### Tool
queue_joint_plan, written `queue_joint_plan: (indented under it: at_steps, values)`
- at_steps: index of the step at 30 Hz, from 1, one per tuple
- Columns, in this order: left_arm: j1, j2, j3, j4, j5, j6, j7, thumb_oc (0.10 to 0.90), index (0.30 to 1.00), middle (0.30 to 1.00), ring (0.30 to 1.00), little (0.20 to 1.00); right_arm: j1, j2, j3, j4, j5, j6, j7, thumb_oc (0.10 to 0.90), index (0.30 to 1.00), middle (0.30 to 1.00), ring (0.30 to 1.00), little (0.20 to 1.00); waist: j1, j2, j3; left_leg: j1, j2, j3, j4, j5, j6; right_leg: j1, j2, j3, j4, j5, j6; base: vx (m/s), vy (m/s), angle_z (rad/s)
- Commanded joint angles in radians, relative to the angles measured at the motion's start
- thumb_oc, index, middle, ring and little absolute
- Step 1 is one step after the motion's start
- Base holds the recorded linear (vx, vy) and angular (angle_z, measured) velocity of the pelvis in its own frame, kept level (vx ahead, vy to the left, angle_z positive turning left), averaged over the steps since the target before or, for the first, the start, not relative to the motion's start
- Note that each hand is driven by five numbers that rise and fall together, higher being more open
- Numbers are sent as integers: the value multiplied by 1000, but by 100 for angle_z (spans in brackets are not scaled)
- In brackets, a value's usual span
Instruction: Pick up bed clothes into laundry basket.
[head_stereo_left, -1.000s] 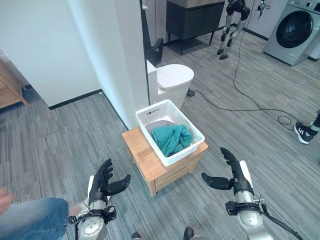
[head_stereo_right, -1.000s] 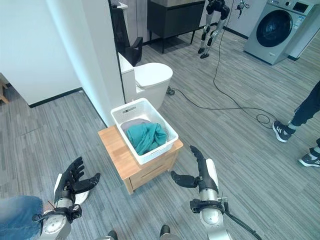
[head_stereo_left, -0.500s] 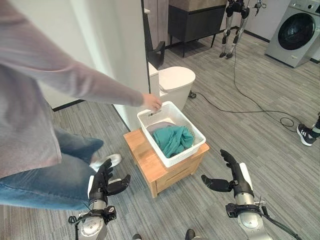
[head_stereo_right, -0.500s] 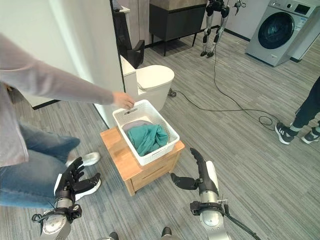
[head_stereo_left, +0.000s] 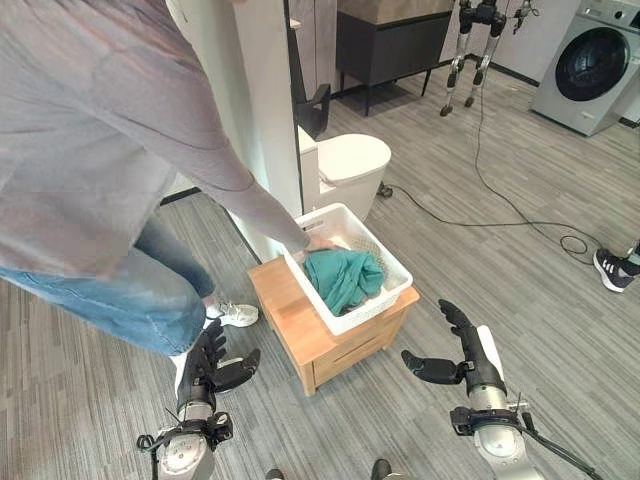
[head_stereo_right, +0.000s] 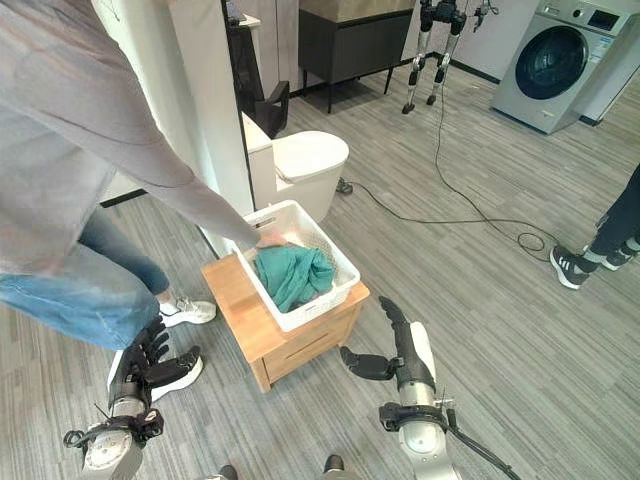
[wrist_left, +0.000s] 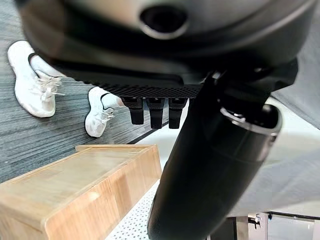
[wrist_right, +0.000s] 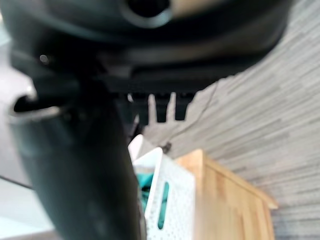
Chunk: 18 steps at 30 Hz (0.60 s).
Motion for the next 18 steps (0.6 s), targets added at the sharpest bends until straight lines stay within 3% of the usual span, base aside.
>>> queue_joint_plan:
  at_steps: [1, 18]
  values:
    - [-55, 19, 46, -100, -36, -95, -19, 800, 900, 900, 900, 900, -66, -11, -36, -115, -17, -85, -32, 800, 900, 900, 900, 900, -10, -19, -12, -27, 25, -4, 10, -22, 13, 52, -92, -50, 21, -74, 87, 0, 0, 0]
    - [-11, 5, 133, -133, -68, -114, 0, 800, 900, 900, 900, 900, -118, -39, -31, -173, -38, -92, -9, 800, 900, 900, 900, 900, 47, -19, -19, -49, 18, -50, 9, -12, 13, 64, -94, -90, 19, -79, 83, -2, -8, 8]
